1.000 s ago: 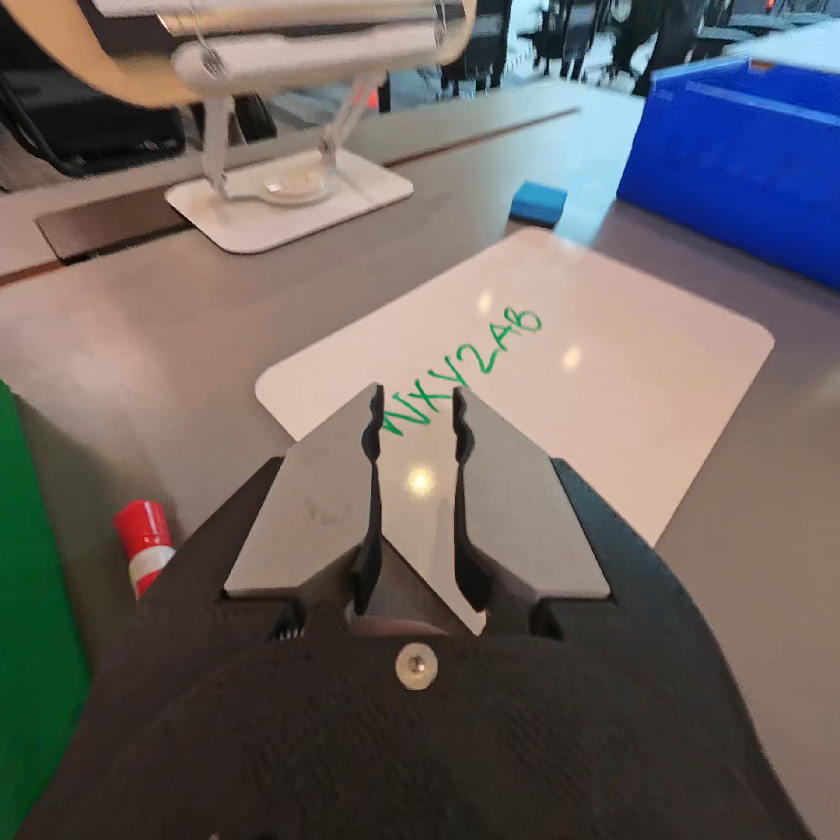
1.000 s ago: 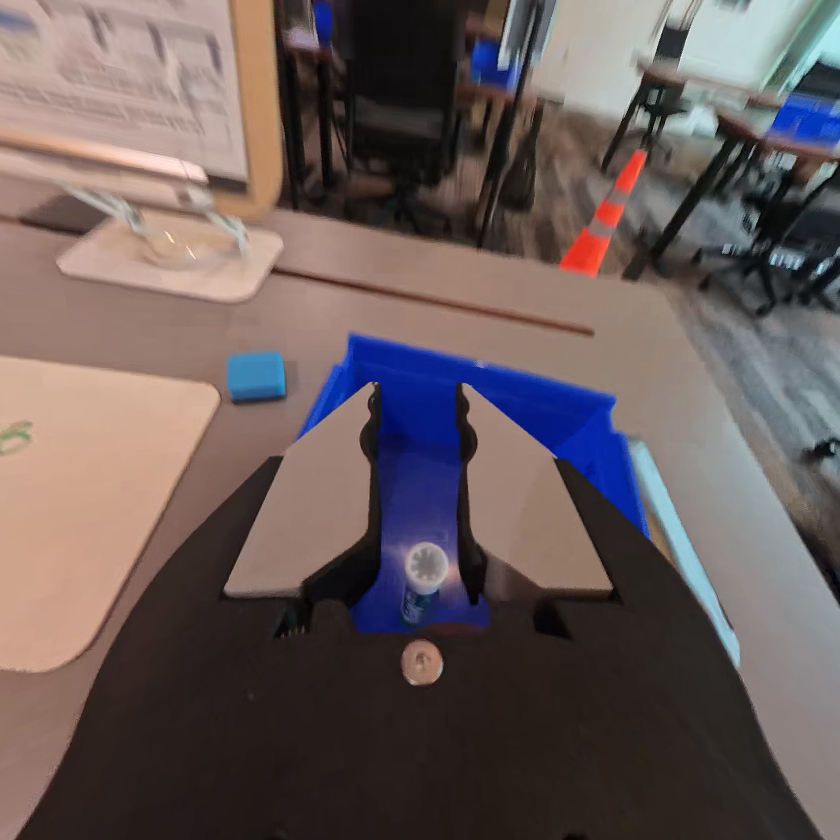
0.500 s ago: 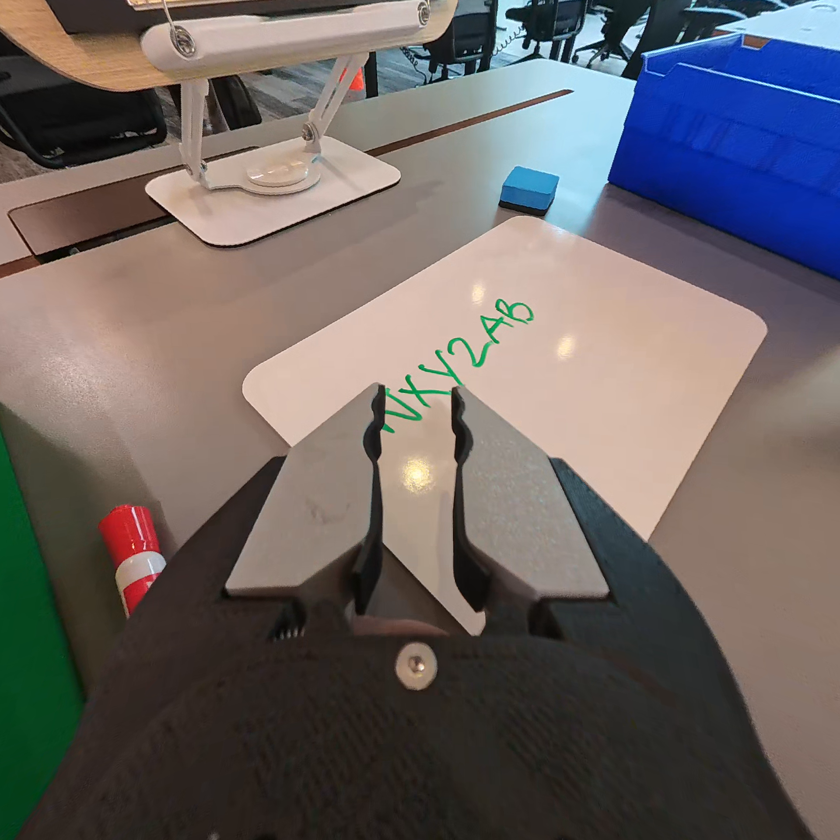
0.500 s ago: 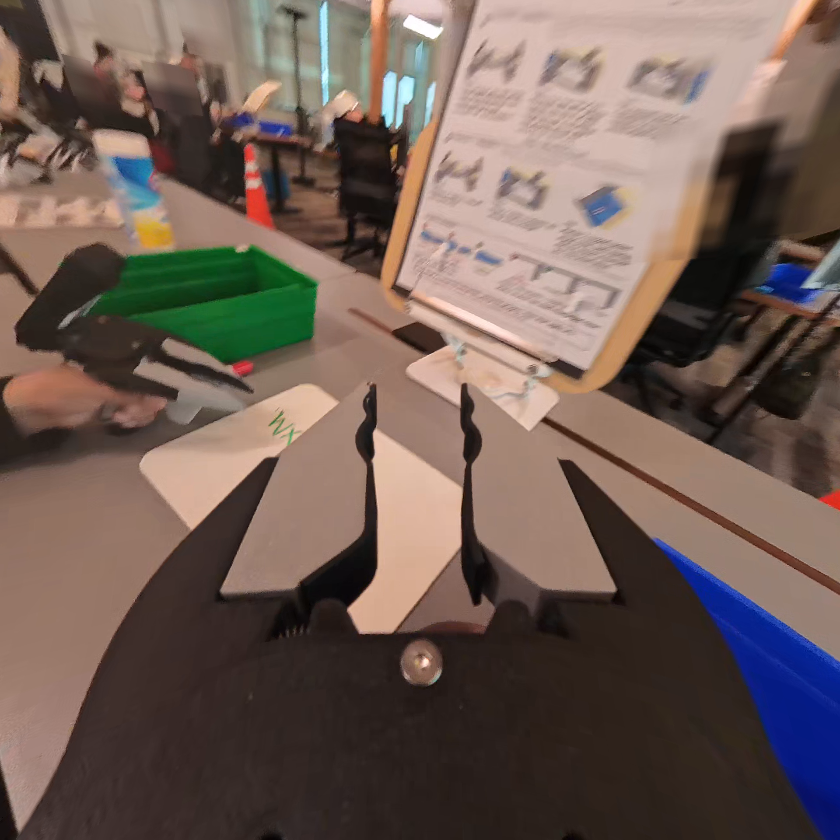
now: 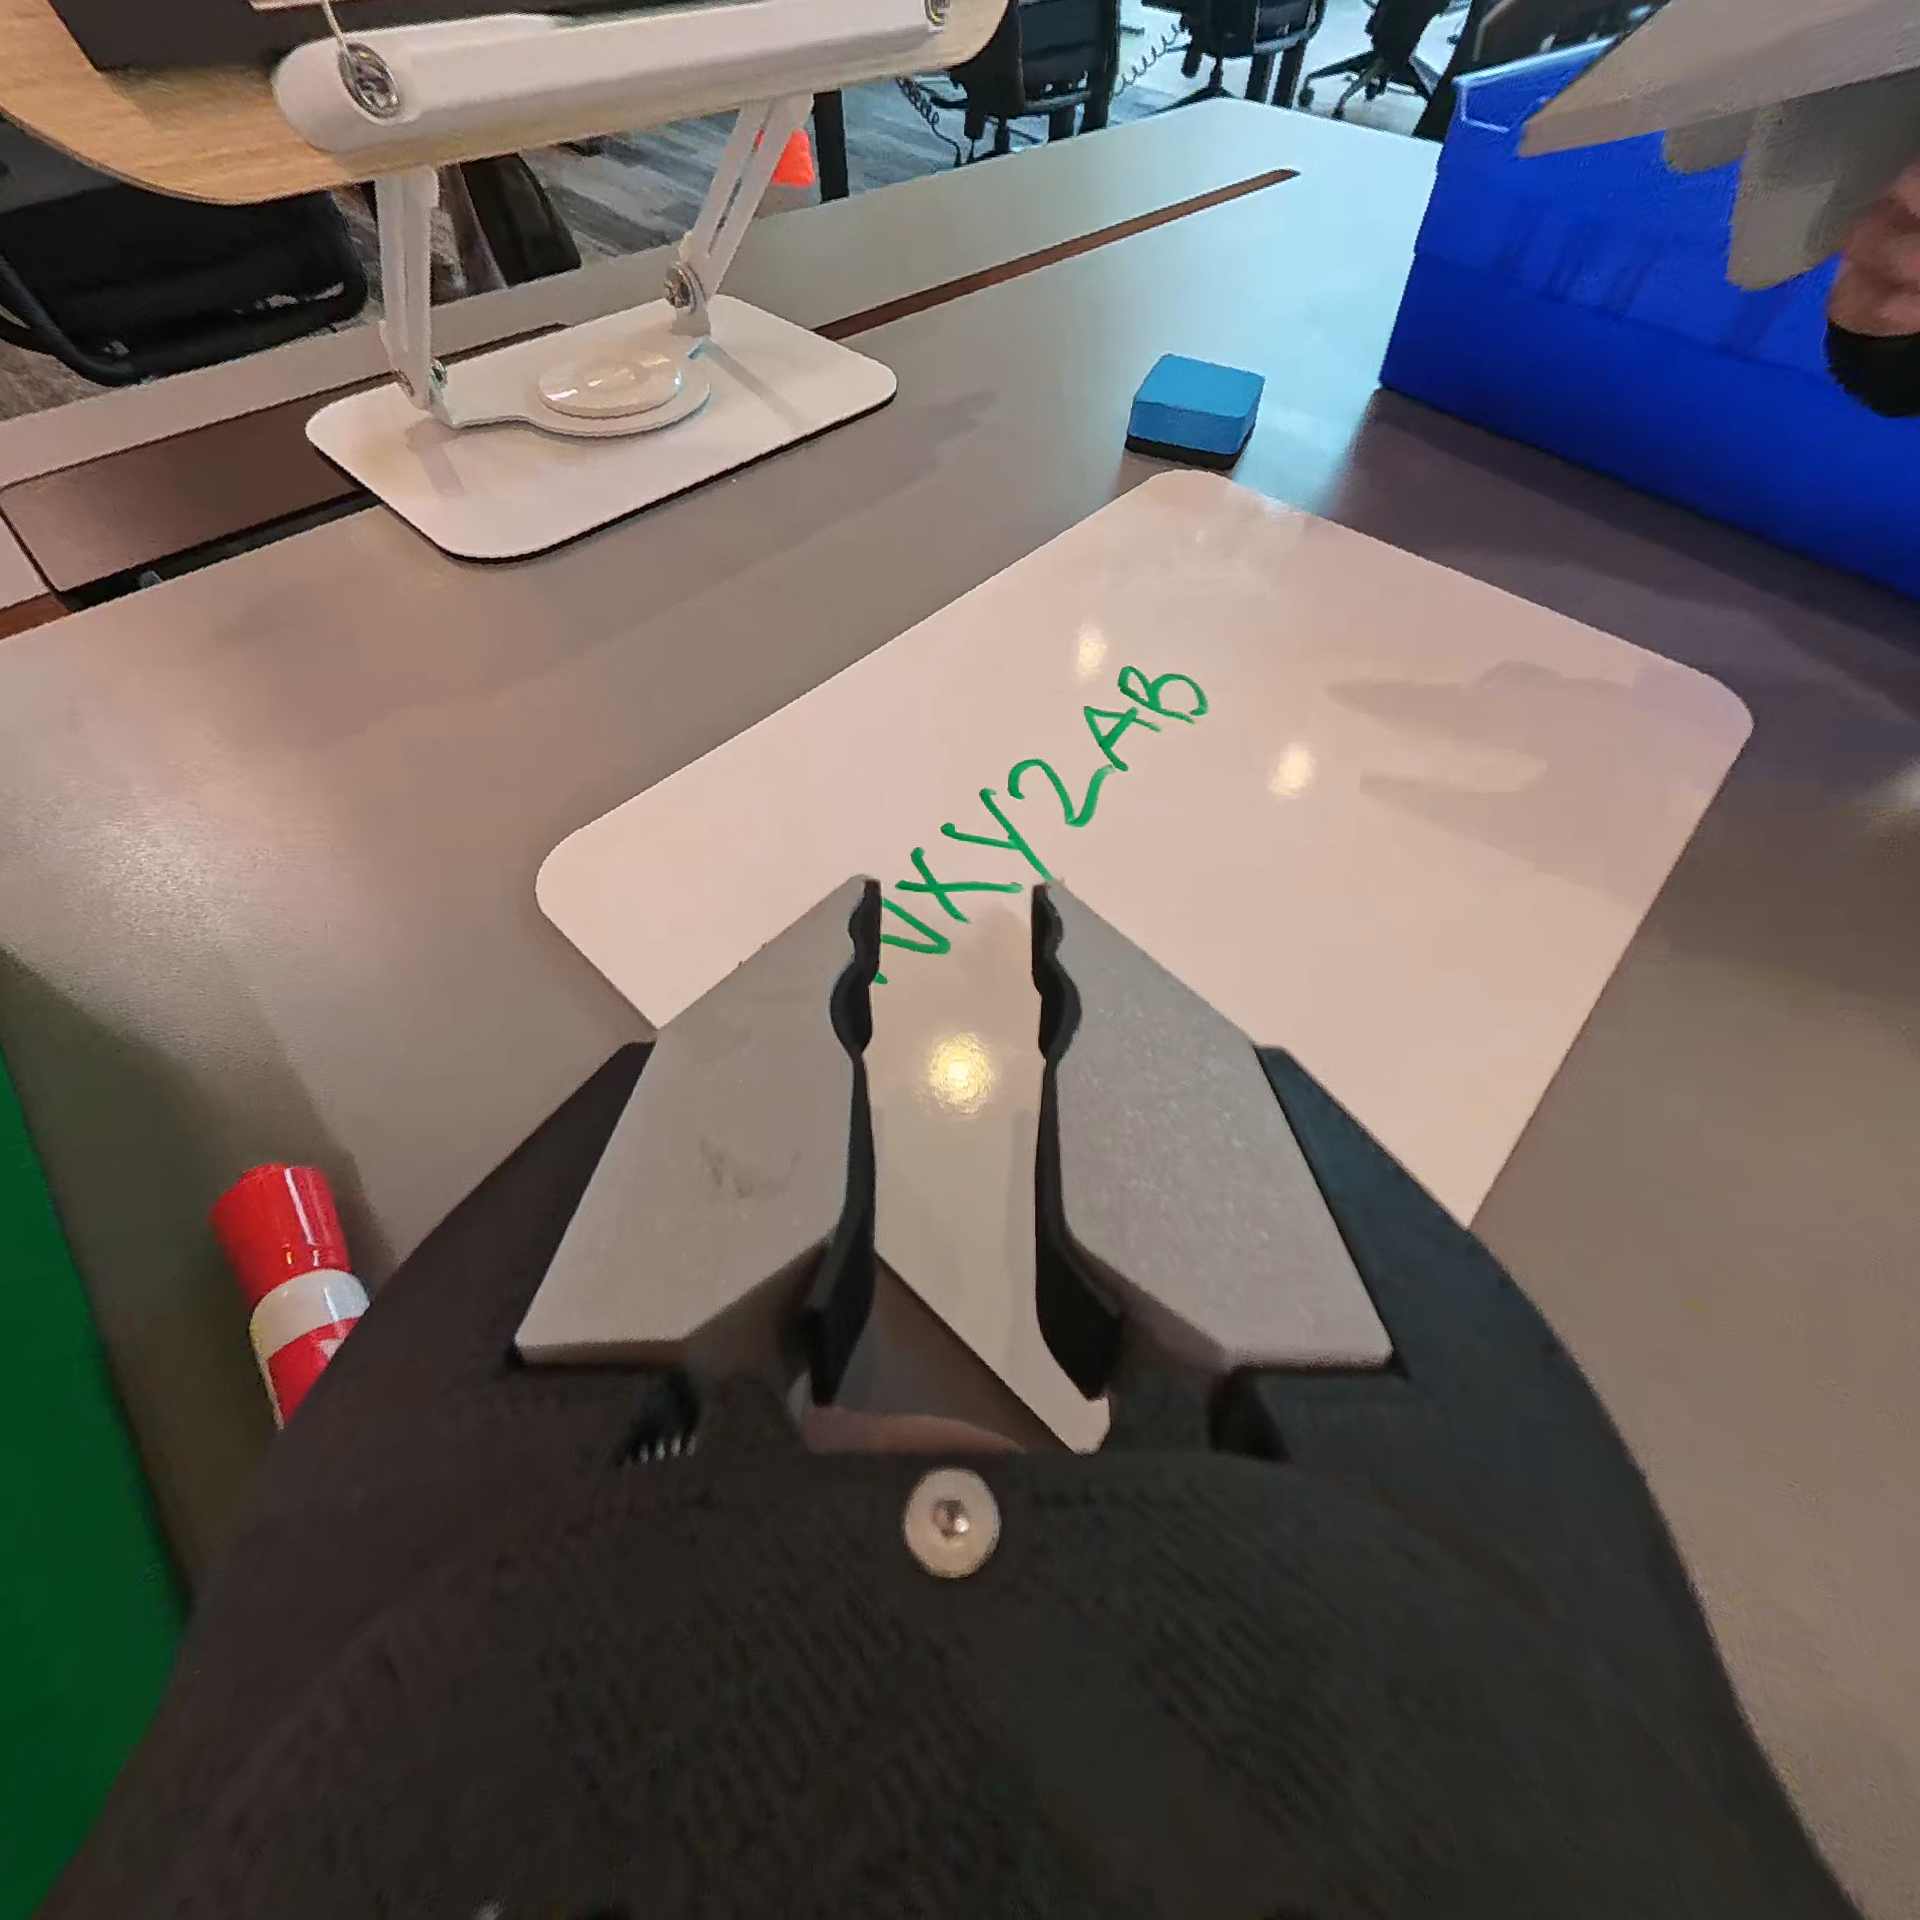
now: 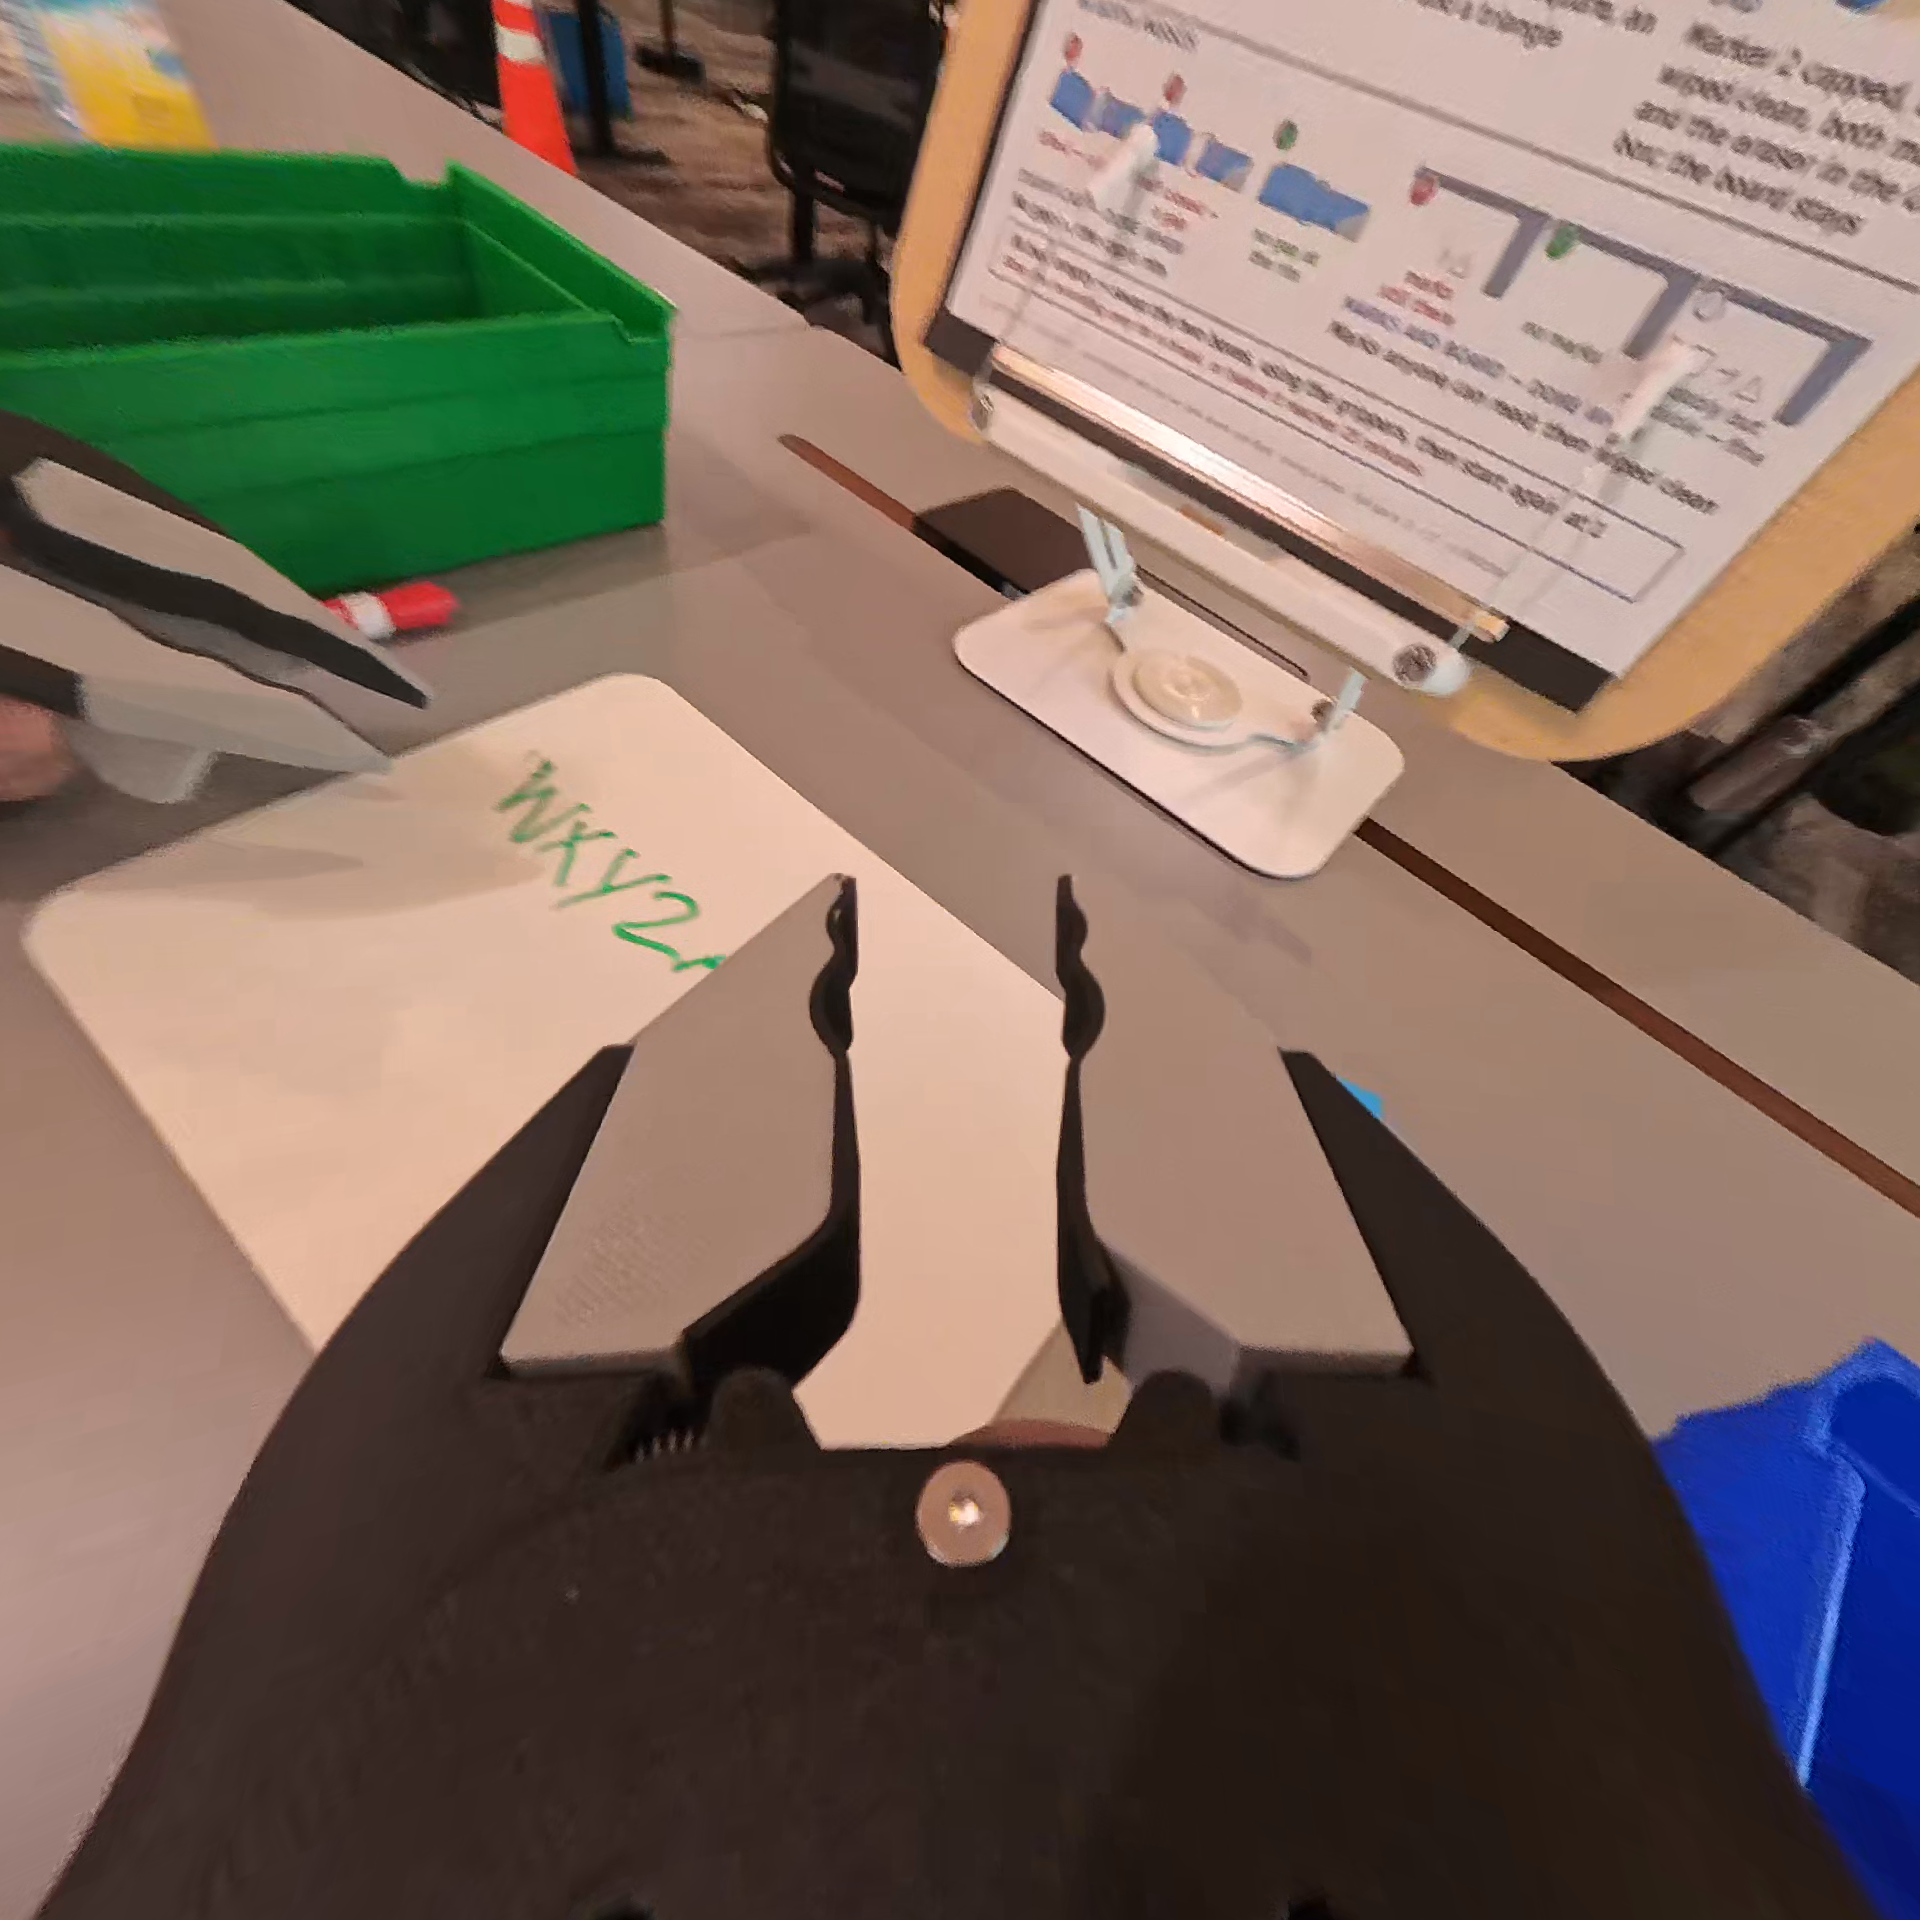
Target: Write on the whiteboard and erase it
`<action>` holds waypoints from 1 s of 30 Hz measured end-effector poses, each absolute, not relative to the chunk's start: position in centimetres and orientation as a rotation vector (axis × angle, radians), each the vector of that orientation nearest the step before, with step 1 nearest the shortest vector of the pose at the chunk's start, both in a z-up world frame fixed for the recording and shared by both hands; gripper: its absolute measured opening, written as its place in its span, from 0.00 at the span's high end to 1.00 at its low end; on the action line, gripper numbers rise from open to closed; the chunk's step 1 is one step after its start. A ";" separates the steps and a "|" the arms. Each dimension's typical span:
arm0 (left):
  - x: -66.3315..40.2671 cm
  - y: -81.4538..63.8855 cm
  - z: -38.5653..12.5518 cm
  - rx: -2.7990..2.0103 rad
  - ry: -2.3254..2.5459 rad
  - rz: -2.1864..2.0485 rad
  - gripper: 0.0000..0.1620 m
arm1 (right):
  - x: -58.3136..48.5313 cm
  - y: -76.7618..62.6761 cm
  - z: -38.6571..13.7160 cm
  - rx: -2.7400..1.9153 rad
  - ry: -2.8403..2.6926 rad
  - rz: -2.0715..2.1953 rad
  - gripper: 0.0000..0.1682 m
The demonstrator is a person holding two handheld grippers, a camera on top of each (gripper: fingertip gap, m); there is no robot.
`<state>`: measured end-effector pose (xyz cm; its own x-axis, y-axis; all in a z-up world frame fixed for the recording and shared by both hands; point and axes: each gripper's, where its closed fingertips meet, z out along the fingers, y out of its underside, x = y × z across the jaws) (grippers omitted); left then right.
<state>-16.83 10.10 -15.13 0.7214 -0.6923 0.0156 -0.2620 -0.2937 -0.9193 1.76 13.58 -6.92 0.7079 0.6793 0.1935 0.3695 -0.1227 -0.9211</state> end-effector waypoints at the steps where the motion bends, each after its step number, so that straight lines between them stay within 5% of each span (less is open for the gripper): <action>1: -16.8 10.1 -15.1 -1.868 0.744 -0.507 0.84 | 2.2 14.0 -7.4 -1.752 -0.825 0.305 0.78; 13: -16.5 9.9 -15.2 -1.862 0.772 -0.494 0.84 | 7.2 20.4 -14.3 -1.922 -0.607 0.162 0.58; 28: -16.3 9.7 -15.4 -1.870 0.784 -0.506 0.84 | 10.1 25.3 -18.9 -2.138 -0.589 0.167 0.61; 30: -16.3 9.8 -15.4 -1.874 0.779 -0.514 0.84 | 10.5 25.4 -19.8 -2.201 -0.582 0.184 0.68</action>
